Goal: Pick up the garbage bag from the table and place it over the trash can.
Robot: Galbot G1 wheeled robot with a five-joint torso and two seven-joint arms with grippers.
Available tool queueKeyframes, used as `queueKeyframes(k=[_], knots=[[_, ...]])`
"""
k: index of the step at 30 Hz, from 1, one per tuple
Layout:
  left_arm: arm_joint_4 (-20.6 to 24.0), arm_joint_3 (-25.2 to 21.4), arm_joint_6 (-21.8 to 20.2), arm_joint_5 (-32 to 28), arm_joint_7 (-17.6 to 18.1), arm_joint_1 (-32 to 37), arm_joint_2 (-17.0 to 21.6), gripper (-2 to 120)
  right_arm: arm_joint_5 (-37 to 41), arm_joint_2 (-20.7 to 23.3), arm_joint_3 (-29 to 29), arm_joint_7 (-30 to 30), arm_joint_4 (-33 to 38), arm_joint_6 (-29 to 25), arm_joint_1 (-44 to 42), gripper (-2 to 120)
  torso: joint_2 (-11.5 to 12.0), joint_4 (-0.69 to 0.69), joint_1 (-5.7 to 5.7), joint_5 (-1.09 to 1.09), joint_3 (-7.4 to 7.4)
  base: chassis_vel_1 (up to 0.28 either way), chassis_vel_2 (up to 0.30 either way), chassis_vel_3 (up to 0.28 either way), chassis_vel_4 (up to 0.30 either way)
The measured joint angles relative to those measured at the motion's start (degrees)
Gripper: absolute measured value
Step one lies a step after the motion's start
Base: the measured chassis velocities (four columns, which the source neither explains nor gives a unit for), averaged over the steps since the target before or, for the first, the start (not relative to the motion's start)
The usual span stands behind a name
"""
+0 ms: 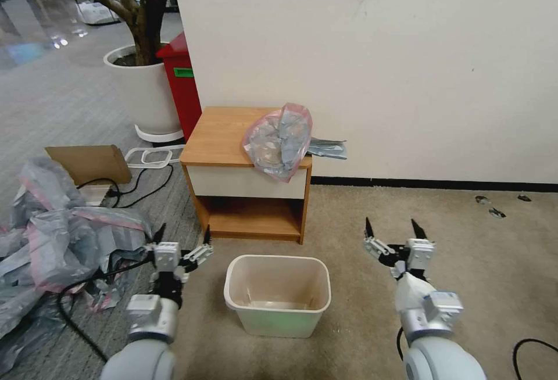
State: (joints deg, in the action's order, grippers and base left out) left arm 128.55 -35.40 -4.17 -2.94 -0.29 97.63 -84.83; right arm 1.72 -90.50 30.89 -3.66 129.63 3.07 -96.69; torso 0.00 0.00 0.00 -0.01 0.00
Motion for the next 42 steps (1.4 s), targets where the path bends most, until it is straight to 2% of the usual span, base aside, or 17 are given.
queueKeyframes(k=[3,5,6,7,8,10,11,14,19,22,23,28,29,32,33,36,42], knots=[[6.0,-1.6,-1.6,-1.1,-0.1,3.8,0.5,100,0.8,-1.6,-0.6,-1.9,4.5,1.6,-2.6,100,0.0,0.01,0.01,0.00,-0.01,0.000,0.000,0.000,0.000],[5.8,-1.2,-1.5,-1.0,-0.1,3.9,0.4,100,1.0,-1.7,-0.9,-2.2,4.5,2.0,-2.8,100,0.0,0.00,0.00,0.05,-0.01,0.000,0.000,0.000,0.000],[7.1,-1.8,-2.5,-1.2,-0.2,4.6,0.7,100,1.3,-1.8,-0.8,-2.1,4.4,2.0,-2.9,100,0.0,-0.02,0.00,-0.07,-0.01,0.000,0.000,0.000,0.000],[9.1,-2.6,-3.7,-1.6,-0.2,5.6,1.1,100,1.4,-1.8,-0.8,-1.8,4.1,2.0,-2.8,100,0.0,-0.01,0.00,0.06,-0.01,0.000,0.000,0.000,0.000],[9.1,-2.6,-3.7,-1.6,-0.2,5.6,1.1,100,1.4,-1.8,-0.8,-1.8,4.1,2.0,-2.8,100,0.0,-0.01,0.00,0.06,-0.01,0.000,0.000,0.000,0.000],[12.1,-3.8,-5.6,-2.3,-0.3,7.3,1.6,100,1.6,-1.6,-0.9,-1.4,3.8,2.0,-2.7,100,0.0,0.00,0.00,-0.02,-0.01,0.000,0.000,0.000,0.000],[13.6,-4.6,-6.6,-2.7,-0.4,8.2,1.9,100,1.9,-1.6,-1.1,-1.3,3.5,2.0,-2.6,100,0.0,0.00,0.00,0.04,-0.01,0.000,0.000,0.000,0.000],[14.3,-5.2,-7.4,-3.0,-0.4,8.6,2.1,100,3.2,-1.2,-1.2,-1.1,3.0,1.9,-2.0,100,0.0,0.00,0.00,-0.03,-0.01,0.000,0.000,0.000,0.000],[14.3,-5.7,-7.6,-3.0,-0.5,8.6,2.4,100,8.6,-0.4,-1.2,-0.9,1.2,1.9,1.0,100,0.0,0.00,0.00,0.01,-0.01,0.000,0.000,0.000,0.000],[14.3,-5.8,-7.6,-3.2,-0.5,8.6,2.6,100,17.1,0.6,-1.0,-0.7,-0.7,3.2,5.3,100,0.0,0.00,0.00,0.01,0.00,0.000,0.000,0.000,0.000],[14.3,-5.8,-7.6,-3.2,-0.5,8.6,2.6,100,17.1,0.6,-1.0,-0.7,-0.7,3.2,5.3,100,0.0,0.00,0.00,0.01,0.00,0.000,0.000,0.000,0.000],[14.8,-5.3,-9.0,-6.3,-0.1,8.8,2.6,100,40.0,0.6,-2.3,-1.3,-5.0,7.5,14.3,100,0.0,-0.01,0.00,0.01,0.00,0.000,0.000,0.000,0.000],[14.8,-5.3,-9.0,-6.3,-0.1,8.8,2.6,100,40.0,0.6,-2.3,-1.3,-5.0,7.5,14.3,100,0.0,-0.01,0.00,0.01,0.00,0.000,0.000,0.000,0.000],[15.0,-5.3,-9.5,-6.7,0.2,9.2,3.0,100,53.1,0.0,-3.9,-3.4,-9.4,8.0,20.1,100,0.0,-0.01,0.00,0.00,0.00,0.000,0.000,0.000,0.000],[15.0,-5.3,-9.5,-6.7,0.2,9.2,3.0,100,53.1,0.0,-3.9,-3.4,-9.4,8.0,20.1,100,0.0,-0.01,0.00,0.00,0.00,0.000,0.000,0.000,0.000],[15.0,-5.3,-9.9,-6.7,0.2,9.3,3.5,100,65.1,-1.4,-5.0,-7.0,-15.6,7.4,26.7,100,0.0,0.00,0.00,0.01,0.00,0.000,0.000,0.000,0.000],[15.0,-5.1,-10.0,-6.7,0.2,9.5,3.7,100,70.5,-1.6,-5.4,-11.2,-23.7,6.0,34.3,100,0.0,0.00,0.00,0.00,0.00,0.000,0.000,0.000,0.000]])
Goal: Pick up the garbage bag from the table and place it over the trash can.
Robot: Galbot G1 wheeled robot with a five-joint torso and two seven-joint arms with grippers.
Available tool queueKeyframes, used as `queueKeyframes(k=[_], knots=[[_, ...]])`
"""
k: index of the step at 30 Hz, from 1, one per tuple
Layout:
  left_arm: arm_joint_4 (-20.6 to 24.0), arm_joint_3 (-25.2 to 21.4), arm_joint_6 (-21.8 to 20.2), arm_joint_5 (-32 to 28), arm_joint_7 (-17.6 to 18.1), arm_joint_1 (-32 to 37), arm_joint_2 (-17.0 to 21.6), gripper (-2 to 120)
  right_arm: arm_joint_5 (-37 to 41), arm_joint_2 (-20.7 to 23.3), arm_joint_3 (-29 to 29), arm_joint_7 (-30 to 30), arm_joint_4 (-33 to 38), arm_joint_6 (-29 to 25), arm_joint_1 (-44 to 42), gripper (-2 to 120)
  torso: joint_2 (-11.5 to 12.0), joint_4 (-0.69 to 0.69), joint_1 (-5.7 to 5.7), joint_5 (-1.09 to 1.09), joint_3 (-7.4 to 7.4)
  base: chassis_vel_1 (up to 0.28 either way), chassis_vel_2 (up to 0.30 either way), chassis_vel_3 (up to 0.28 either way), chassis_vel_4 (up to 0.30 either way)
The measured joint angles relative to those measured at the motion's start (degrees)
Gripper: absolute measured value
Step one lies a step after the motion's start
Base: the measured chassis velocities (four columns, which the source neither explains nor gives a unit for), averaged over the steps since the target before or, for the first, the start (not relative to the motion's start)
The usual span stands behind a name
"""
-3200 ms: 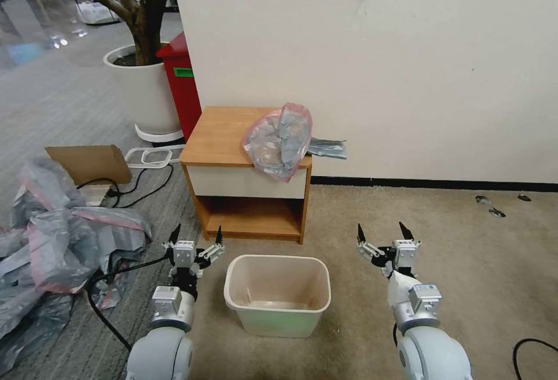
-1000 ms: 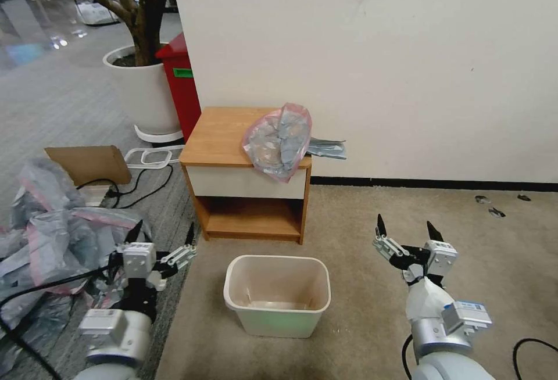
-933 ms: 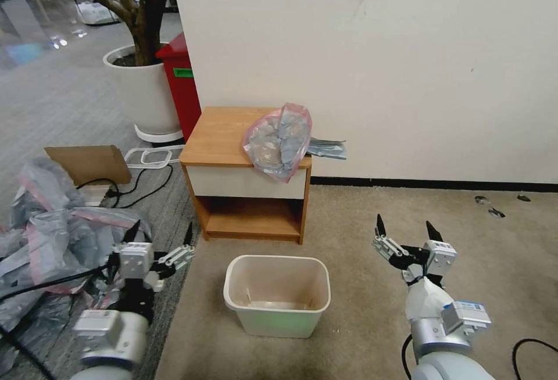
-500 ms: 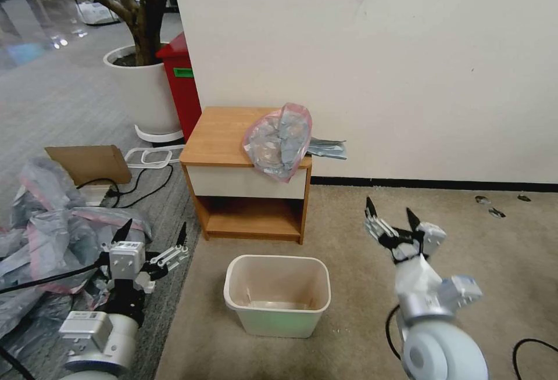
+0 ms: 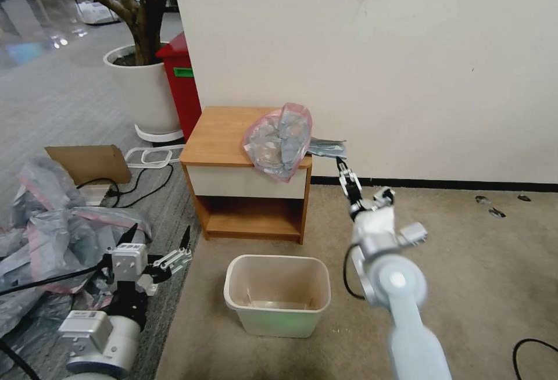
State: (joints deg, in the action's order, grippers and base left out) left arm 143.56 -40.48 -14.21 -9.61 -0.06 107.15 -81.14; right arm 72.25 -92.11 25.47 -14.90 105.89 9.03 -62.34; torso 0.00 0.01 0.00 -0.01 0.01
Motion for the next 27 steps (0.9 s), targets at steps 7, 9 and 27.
queueKeyframes(k=[7,9,27], knots=[[-0.1,0.0,0.0,0.1,0.1,0.3,0.0,100,-0.1,0.0,1.2,-0.2,-8.9,-0.8,8.0,100,0.0,-0.01,0.00,0.00,0.00,0.000,0.000,0.000,0.000],[-0.1,0.0,0.0,0.2,0.1,0.3,-0.2,100,-0.1,0.0,1.3,-0.2,-10.7,-0.9,9.7,100,0.0,0.00,0.00,0.00,0.00,0.000,0.000,0.000,0.000],[-0.3,0.4,0.4,0.5,0.1,-0.2,-0.9,100,1.2,-0.1,1.1,-0.9,-19.2,-2.9,16.1,64,0.0,-0.01,0.00,0.01,0.00,0.000,0.000,0.000,0.000]])
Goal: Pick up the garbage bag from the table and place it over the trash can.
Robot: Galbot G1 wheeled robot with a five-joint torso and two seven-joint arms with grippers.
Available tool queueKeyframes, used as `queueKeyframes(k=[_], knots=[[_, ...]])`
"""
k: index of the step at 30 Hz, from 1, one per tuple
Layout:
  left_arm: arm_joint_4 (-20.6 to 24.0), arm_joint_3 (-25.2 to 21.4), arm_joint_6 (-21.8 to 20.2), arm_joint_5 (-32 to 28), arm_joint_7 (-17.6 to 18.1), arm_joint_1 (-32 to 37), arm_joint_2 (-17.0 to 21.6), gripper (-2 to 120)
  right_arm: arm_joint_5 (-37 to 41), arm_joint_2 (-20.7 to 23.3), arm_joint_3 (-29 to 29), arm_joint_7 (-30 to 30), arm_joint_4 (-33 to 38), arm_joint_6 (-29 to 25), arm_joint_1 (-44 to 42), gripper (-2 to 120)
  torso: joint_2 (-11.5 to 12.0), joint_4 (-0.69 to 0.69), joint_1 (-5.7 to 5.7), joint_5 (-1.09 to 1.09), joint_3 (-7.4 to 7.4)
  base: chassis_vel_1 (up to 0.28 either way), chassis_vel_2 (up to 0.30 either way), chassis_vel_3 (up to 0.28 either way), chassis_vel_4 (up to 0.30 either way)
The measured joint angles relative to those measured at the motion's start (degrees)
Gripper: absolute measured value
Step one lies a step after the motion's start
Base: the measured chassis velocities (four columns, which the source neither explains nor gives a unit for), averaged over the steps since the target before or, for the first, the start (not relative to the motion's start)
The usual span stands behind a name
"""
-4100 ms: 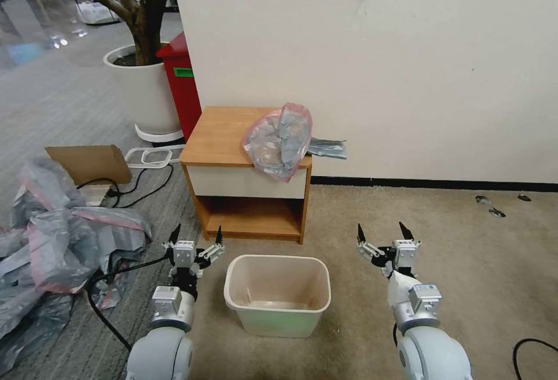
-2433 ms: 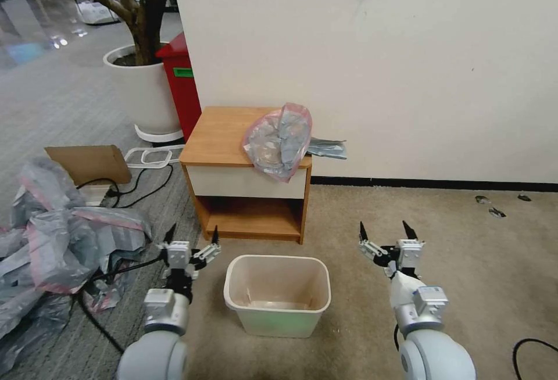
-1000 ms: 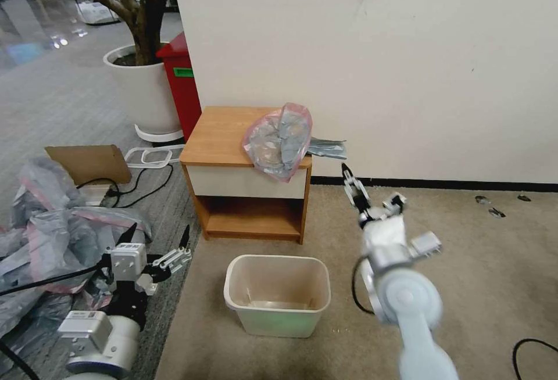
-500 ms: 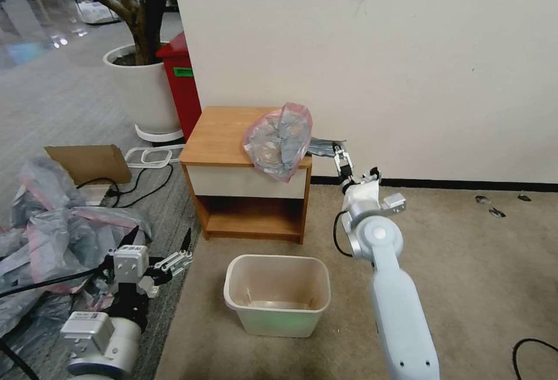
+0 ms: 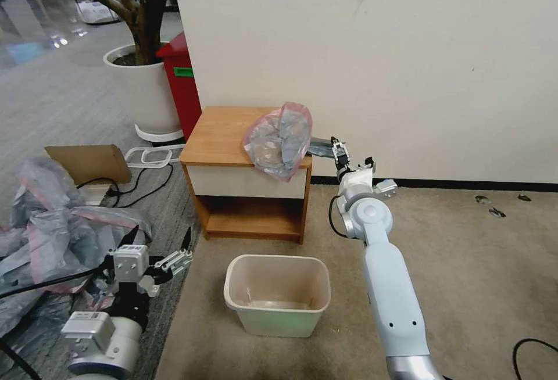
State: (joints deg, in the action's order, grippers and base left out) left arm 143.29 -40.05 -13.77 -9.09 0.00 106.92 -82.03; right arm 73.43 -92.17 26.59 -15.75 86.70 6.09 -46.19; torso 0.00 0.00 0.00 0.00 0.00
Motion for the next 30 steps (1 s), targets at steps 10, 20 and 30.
queueKeyframes(k=[10,20,30], knots=[[-0.5,0.2,0.4,0.1,-0.1,-0.5,0.1,100,-0.5,0.0,-0.5,0.0,1.6,0.1,-1.0,25,0.0,0.00,0.00,0.00,0.00,0.000,0.000,0.000,0.000],[-1.0,0.2,1.4,0.3,-0.2,-1.1,0.2,100,-0.3,0.0,-2.0,-4.7,8.2,0.2,-3.2,0,0.0,0.00,0.00,0.00,0.00,0.000,0.000,0.000,0.000],[-1.0,-0.1,1.6,0.1,0.2,-1.8,0.2,100,-2.5,0.8,-9.1,-11.9,21.8,-0.4,-14.4,0,0.0,0.00,0.00,0.00,-0.01,0.000,0.000,0.000,0.000]])
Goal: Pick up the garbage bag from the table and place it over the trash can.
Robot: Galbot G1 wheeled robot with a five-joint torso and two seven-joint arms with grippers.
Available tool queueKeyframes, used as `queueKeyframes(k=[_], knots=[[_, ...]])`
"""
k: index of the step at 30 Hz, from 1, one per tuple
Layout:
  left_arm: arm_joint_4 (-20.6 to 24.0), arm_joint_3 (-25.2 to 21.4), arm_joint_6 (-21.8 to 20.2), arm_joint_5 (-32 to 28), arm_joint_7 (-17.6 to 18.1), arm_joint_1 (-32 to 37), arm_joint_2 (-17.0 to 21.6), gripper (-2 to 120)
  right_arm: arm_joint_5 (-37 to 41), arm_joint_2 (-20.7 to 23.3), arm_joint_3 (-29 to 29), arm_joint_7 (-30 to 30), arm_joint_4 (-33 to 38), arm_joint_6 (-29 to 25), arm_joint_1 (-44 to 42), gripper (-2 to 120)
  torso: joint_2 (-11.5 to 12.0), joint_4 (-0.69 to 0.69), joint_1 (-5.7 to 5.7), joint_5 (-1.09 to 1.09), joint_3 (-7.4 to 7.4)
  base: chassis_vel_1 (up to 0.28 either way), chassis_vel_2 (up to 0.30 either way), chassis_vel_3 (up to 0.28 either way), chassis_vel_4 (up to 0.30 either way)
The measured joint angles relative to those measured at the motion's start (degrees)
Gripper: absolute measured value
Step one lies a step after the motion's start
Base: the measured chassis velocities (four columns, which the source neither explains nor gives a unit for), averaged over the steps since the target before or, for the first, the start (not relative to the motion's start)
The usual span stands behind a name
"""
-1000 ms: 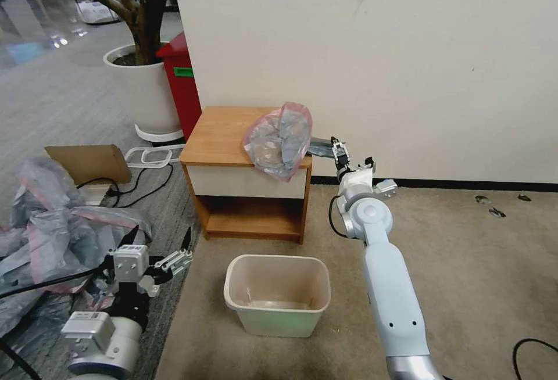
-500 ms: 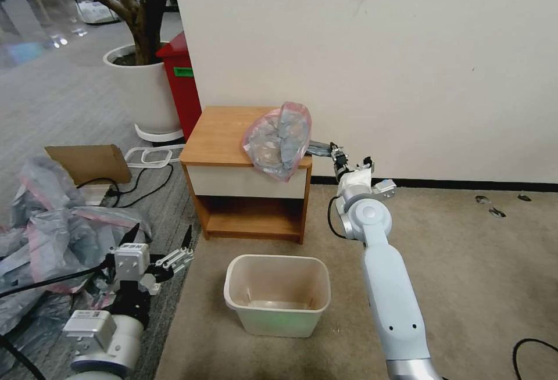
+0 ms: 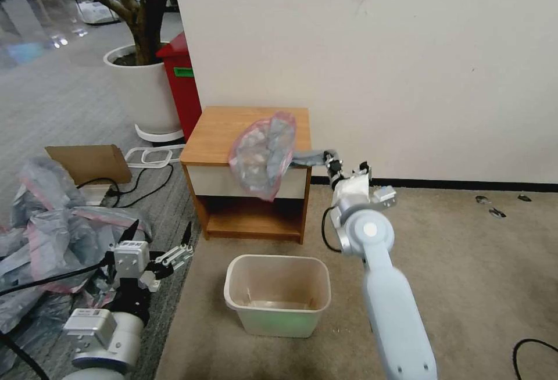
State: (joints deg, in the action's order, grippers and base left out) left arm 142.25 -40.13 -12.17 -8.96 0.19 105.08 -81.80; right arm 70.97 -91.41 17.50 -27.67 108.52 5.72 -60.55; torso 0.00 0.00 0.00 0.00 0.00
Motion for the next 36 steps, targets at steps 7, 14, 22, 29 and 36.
queueKeyframes(k=[7,14,22,29,36], knots=[[0.1,-0.9,0.0,-0.5,1.3,-1.2,0.8,100,-2.9,-0.4,-7.1,-10.0,7.8,-0.6,-7.4,0,0.0,0.00,0.00,0.00,0.00,0.000,0.000,0.000,0.000],[0.8,-1.9,0.0,-0.6,2.3,-1.2,1.5,100,-7.4,-0.1,-12.8,-15.0,10.6,0.2,-14.0,0,0.0,0.01,0.00,0.00,0.00,0.000,0.000,0.000,0.000],[1.0,-2.1,0.0,-0.9,2.5,-1.5,1.9,100,-10.7,2.3,-14.5,-19.4,12.0,0.9,-19.5,0,0.0,0.01,0.00,0.00,0.00,0.000,0.000,0.000,0.000],[0.5,-1.8,-0.2,-1.2,2.5,-2.7,2.7,100,-11.2,4.3,-14.4,-22.7,15.3,2.5,-22.6,0,0.0,0.00,0.00,0.00,0.00,0.000,0.000,0.000,0.000],[0.0,-1.4,-0.2,-1.1,2.5,-3.0,2.6,100,-11.2,4.7,-15.2,-25.5,15.8,4.3,-23.5,10,0.0,0.00,0.00,0.00,0.00,0.000,0.000,0.000,0.000]])
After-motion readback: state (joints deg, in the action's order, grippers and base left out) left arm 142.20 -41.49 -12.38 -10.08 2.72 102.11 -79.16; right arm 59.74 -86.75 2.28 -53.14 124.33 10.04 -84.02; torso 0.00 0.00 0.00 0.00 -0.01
